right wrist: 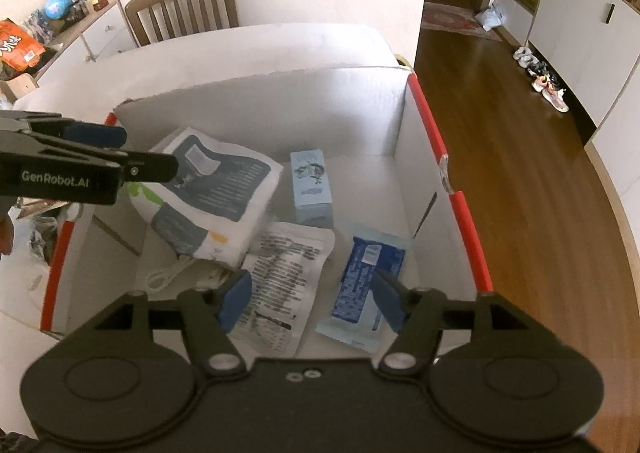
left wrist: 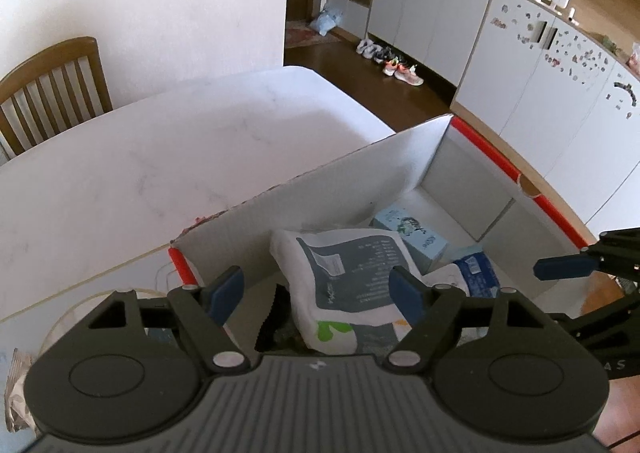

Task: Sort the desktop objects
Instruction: 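Lower the tissue pack and biscuit packet into the shoebox, opening both grippers, then withdraw both grippers from the shoebox back over the table items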

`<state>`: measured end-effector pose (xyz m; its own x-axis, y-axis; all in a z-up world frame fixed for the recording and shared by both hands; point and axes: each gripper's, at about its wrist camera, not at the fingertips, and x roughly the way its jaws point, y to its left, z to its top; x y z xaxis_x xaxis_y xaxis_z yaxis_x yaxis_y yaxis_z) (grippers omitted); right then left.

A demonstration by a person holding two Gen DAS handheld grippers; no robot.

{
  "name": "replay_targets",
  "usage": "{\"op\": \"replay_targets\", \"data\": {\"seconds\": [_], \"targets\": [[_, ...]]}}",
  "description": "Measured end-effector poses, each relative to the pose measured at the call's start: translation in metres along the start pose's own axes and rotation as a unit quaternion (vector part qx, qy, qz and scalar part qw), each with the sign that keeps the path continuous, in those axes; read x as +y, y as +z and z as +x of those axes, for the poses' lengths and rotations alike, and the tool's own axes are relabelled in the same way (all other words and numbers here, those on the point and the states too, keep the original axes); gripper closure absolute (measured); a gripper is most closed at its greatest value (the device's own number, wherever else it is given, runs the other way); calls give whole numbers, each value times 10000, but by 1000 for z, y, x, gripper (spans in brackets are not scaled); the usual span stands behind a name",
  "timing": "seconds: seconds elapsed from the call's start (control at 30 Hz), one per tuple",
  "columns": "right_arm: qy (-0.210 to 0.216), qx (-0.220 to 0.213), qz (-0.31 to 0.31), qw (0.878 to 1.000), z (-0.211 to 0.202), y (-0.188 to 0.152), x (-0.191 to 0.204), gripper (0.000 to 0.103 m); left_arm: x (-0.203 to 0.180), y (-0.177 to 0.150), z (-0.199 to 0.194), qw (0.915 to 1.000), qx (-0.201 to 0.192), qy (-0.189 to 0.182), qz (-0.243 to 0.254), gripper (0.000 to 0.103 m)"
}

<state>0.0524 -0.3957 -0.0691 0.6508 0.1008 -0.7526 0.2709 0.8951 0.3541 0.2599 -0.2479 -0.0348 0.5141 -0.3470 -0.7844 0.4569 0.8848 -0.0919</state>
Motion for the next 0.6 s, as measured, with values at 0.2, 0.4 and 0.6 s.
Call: {"op": "replay_targets", "data": {"seconds": [0.2,0.4,0.6], "targets": [[10,-69,15,10000,-8,-2,7,33,-1,-4,-15,9998,-125,-161,-37,19],[-2,-243,48,9997,-15,-4,13,29,3,-12,-29,9991,-259,-323,-86,12],[-101,-344,157,9992,-20,-9,19,23,8,-20,-44,9979,-474,-443,-86,0]]}}
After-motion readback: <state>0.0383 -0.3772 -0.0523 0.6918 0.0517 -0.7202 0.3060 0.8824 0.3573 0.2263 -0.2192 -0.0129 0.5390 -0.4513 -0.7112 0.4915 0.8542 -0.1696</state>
